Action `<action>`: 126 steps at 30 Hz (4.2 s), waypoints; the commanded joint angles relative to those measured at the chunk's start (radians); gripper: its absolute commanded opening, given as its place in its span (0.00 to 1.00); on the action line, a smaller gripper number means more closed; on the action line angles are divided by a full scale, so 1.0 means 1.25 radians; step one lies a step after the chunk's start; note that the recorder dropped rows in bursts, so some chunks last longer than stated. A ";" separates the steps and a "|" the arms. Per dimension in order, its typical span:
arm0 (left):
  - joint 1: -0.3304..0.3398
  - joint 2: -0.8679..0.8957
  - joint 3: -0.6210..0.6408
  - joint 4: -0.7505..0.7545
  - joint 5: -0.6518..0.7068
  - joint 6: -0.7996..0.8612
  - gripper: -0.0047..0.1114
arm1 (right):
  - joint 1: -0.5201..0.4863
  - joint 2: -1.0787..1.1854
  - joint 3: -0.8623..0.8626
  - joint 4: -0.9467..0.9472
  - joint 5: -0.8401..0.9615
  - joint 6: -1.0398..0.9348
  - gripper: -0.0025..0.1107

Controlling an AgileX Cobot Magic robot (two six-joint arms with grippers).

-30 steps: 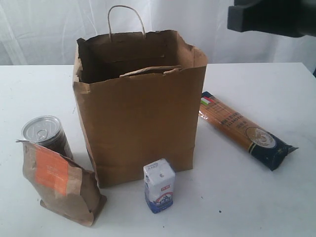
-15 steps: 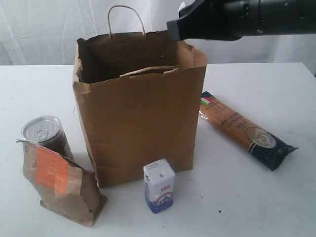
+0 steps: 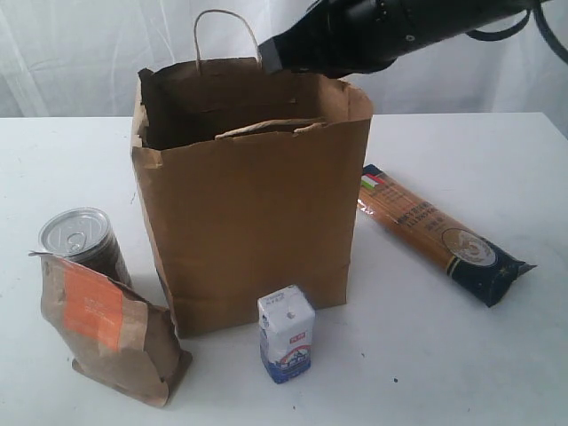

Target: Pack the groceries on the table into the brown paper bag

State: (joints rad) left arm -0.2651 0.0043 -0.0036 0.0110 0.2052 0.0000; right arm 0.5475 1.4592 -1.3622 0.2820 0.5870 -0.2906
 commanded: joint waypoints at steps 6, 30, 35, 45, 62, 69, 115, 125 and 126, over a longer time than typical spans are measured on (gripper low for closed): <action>0.003 -0.003 0.003 -0.002 -0.001 0.000 0.04 | 0.002 0.105 -0.114 -0.001 0.164 0.007 0.02; 0.003 -0.003 0.003 -0.002 -0.001 0.000 0.04 | 0.002 0.206 -0.214 -0.045 0.235 -0.001 0.02; 0.003 -0.003 0.003 -0.002 -0.001 0.000 0.04 | 0.002 0.210 -0.215 -0.047 0.229 -0.001 0.09; 0.003 -0.003 0.003 -0.002 -0.001 0.000 0.04 | 0.002 0.208 -0.216 -0.047 0.229 -0.016 0.56; 0.003 -0.003 0.003 -0.002 -0.001 0.000 0.04 | 0.002 -0.039 -0.160 -0.058 0.109 -0.016 0.39; 0.003 -0.003 0.003 -0.002 -0.001 0.000 0.04 | 0.002 -0.201 -0.008 -0.070 -0.024 -0.014 0.15; 0.003 -0.003 0.003 -0.002 -0.001 0.000 0.04 | 0.002 -1.049 0.894 -0.136 -0.160 -0.014 0.02; 0.003 -0.003 0.003 -0.002 -0.001 0.000 0.04 | 0.002 -1.116 0.987 -0.236 -0.160 -0.014 0.02; 0.003 -0.003 0.003 -0.002 -0.001 0.000 0.04 | 0.002 -1.123 0.996 -0.236 -0.160 -0.014 0.02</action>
State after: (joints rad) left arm -0.2651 0.0043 -0.0036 0.0110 0.2052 0.0000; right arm 0.5499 0.0821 -0.1471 0.0000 0.3903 -0.3022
